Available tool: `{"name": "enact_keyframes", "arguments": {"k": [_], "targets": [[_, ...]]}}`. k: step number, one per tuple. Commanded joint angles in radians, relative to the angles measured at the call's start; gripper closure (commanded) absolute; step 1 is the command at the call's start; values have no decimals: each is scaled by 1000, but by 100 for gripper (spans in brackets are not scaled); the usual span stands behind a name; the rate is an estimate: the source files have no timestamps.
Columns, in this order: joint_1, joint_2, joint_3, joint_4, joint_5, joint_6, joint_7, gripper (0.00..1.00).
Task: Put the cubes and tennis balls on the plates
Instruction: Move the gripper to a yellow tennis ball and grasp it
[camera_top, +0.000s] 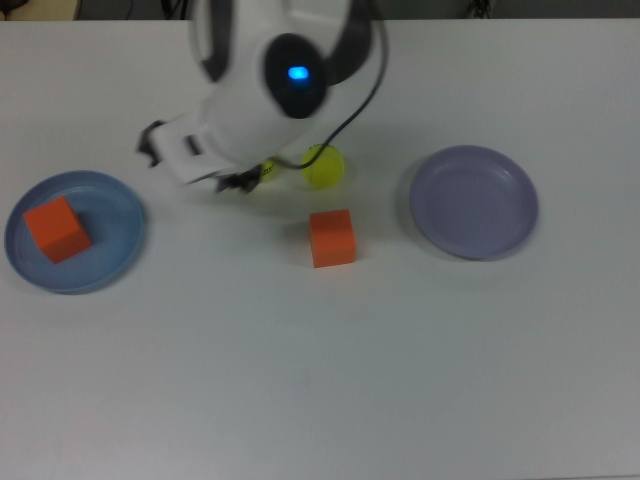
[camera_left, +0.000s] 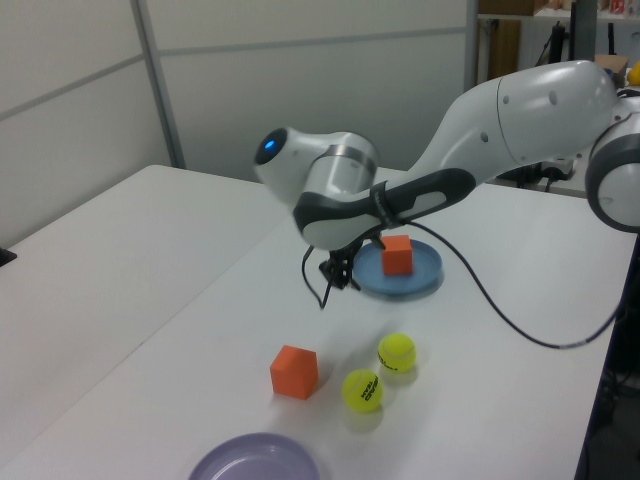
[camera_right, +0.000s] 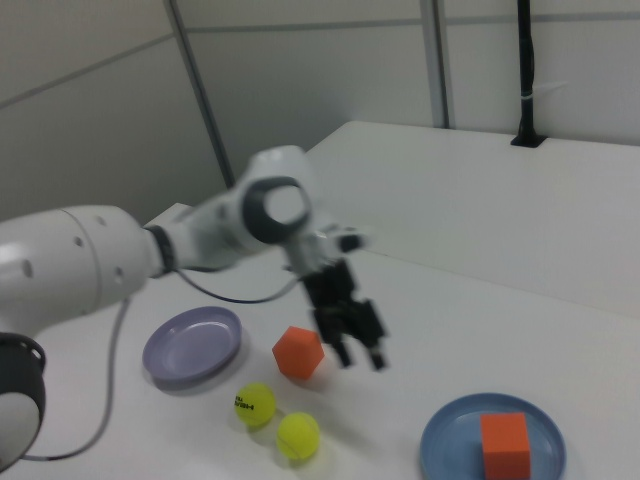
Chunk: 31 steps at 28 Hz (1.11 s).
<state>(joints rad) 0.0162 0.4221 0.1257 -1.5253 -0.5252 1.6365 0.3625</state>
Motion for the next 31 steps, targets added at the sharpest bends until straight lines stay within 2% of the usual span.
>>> {"name": "enact_keyframes", "arguments": {"k": [1, 6, 7, 12, 17, 22, 27, 31], "targets": [[37, -52, 96, -15, 19, -223, -88, 0], [39, -51, 184, -26, 22, -319, -89, 0], [44, -48, 190, -29, 22, -326, -88, 0], [94, -22, 195, -68, 22, -337, -80, 0], [132, 29, 193, -72, 21, -336, -80, 0], [154, 43, 195, -79, 21, -331, -80, 0], [162, 86, 195, -87, 5, -320, -80, 0], [163, 103, 195, -88, -29, -267, -79, 0]]}}
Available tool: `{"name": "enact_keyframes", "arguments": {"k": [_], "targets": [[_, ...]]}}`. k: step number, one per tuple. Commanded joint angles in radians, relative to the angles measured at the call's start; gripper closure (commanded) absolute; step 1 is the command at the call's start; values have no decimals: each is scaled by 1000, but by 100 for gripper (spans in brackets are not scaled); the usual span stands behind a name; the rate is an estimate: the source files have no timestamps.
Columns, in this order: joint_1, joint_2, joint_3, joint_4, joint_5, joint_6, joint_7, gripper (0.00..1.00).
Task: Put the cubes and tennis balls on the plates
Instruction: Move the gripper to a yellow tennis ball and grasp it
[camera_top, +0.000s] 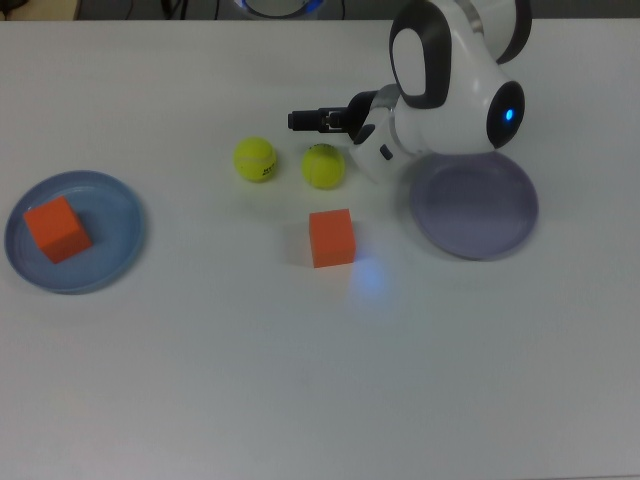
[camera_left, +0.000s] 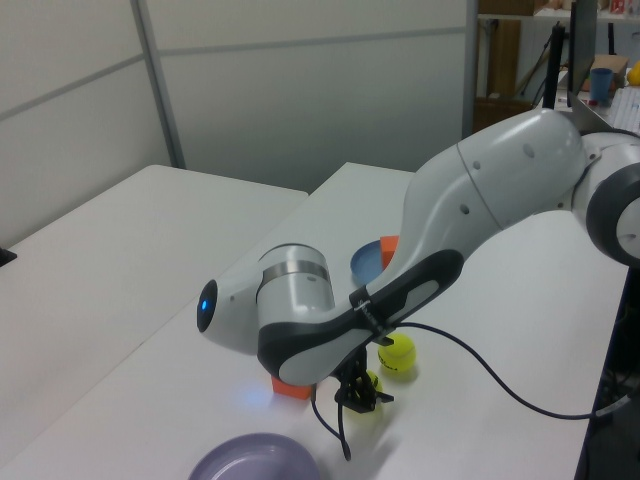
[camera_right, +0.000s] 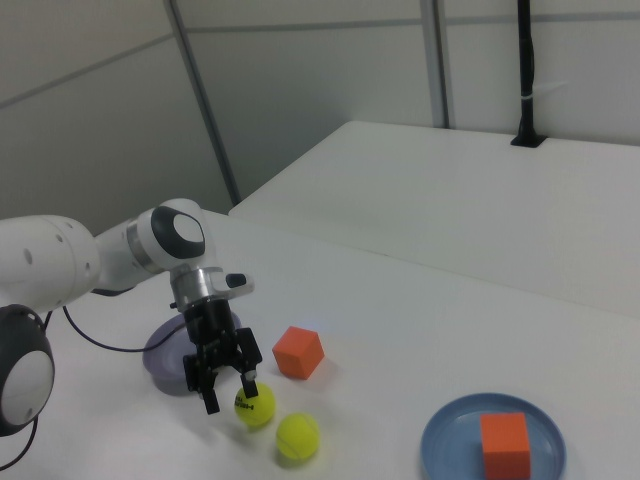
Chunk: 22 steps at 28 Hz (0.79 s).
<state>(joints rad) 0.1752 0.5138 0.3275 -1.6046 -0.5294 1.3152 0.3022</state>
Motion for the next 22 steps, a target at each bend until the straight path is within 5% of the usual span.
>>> {"name": "enact_keyframes", "arguments": {"k": [1, 11, 14, 16, 22], "targets": [[4, 17, -8, -11, -26, 67, -17, 0], [6, 69, -7, -6, -106, 154, 5, 1], [6, 71, -8, -3, -116, 161, -1, 74], [6, 69, -8, 0, -116, 161, 3, 100], [7, 68, -8, 6, -113, 161, 5, 100]]}}
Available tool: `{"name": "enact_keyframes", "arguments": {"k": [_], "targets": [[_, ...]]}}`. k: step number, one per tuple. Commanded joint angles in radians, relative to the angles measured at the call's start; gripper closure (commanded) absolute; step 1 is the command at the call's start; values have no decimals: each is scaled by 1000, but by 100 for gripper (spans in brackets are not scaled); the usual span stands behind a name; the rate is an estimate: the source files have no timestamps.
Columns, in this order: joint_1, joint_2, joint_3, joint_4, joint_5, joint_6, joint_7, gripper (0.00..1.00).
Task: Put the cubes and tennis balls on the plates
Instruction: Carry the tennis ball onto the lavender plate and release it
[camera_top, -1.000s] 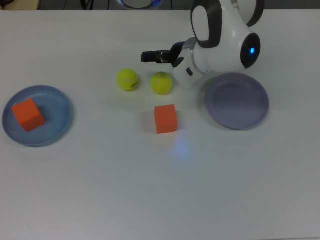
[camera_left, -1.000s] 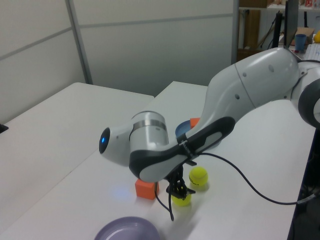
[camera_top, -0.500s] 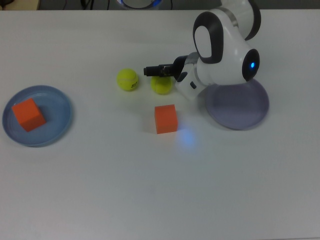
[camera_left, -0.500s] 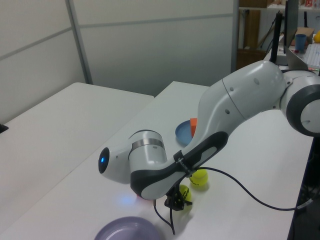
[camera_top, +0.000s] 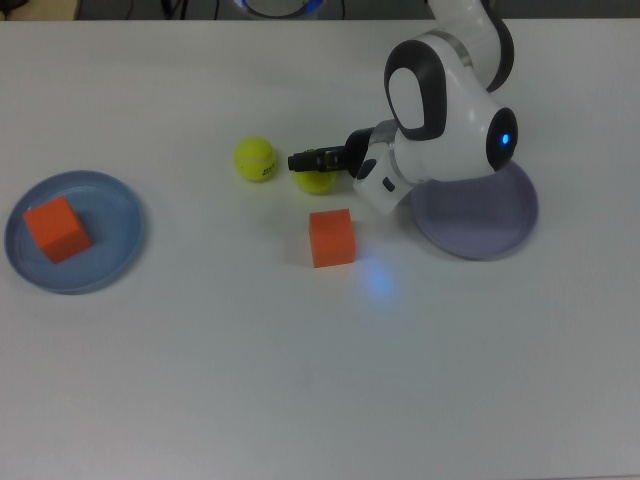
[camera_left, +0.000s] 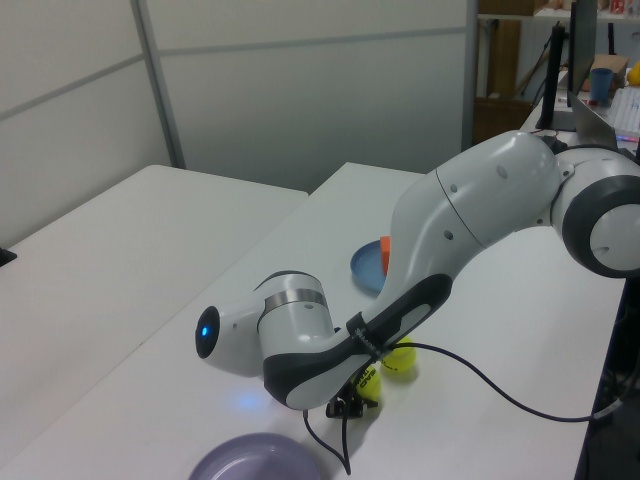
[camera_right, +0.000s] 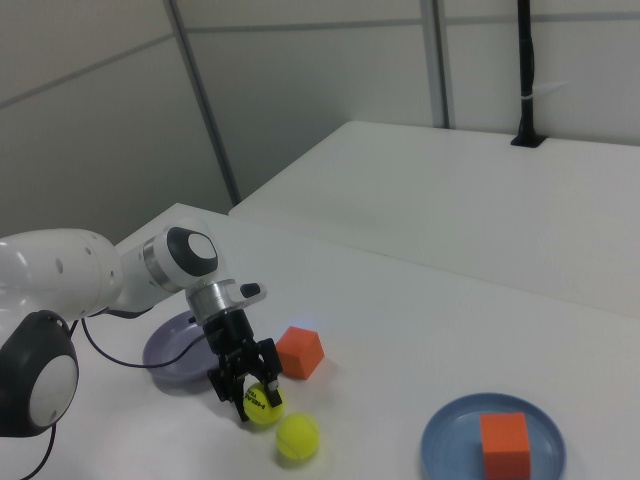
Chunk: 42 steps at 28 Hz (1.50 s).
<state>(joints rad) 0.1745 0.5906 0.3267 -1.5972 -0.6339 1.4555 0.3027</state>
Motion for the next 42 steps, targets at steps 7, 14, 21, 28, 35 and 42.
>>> {"name": "enact_keyframes", "arguments": {"k": [7, 14, 21, 28, 35, 42], "targets": [[23, -35, 29, 42, 0, 16, 10, 100], [81, -41, 110, 91, -39, 60, 38, 100], [135, -32, 110, 88, -81, 307, 124, 97], [183, -26, 110, 59, -161, 364, 213, 32], [184, -26, 110, 57, -155, 353, 222, 0], [180, -32, 104, 83, -116, 352, 225, 0]]}}
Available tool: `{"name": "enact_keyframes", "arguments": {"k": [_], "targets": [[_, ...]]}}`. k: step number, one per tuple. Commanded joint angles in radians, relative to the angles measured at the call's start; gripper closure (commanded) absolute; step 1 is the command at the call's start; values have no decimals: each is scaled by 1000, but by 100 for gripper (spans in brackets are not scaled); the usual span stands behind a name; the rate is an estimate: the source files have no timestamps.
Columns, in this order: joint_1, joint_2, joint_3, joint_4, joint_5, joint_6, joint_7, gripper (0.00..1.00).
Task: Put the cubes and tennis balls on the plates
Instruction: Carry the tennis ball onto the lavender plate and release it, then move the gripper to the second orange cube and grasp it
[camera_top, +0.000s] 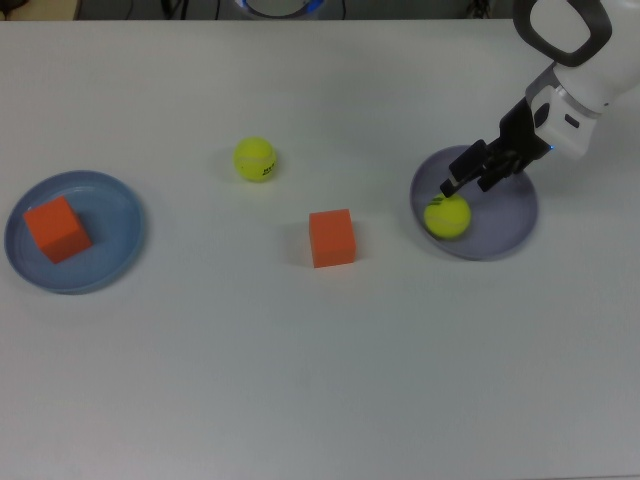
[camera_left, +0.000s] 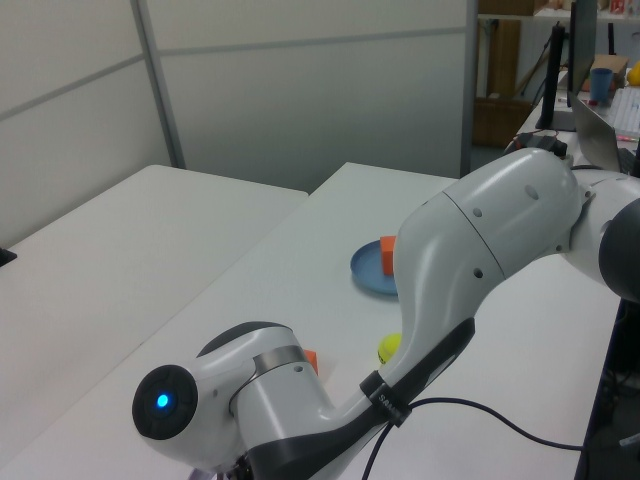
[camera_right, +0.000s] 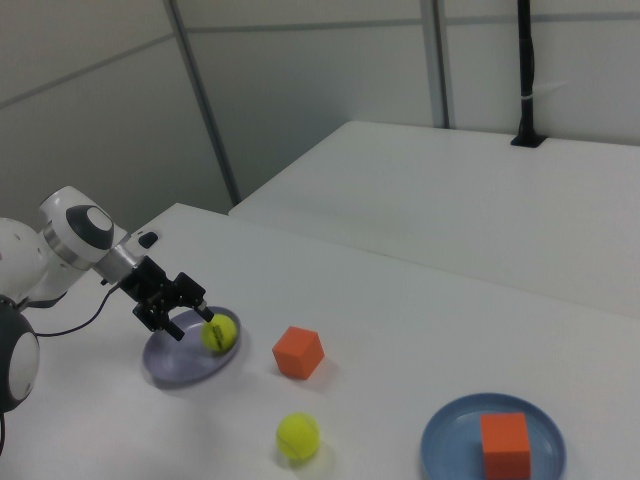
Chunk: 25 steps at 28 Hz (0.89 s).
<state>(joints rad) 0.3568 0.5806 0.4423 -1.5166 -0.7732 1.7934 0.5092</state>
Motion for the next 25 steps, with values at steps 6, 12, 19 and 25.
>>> {"name": "enact_keyframes", "arguments": {"k": [6, 12, 19, 25], "targets": [[-38, -53, -36, 12, 46, 14, 35, 0], [-104, -59, -77, 30, 49, 23, 35, 0], [-150, -27, -138, 24, 51, 75, 29, 0], [-165, -16, -151, 21, 52, 80, 26, 0]]}}
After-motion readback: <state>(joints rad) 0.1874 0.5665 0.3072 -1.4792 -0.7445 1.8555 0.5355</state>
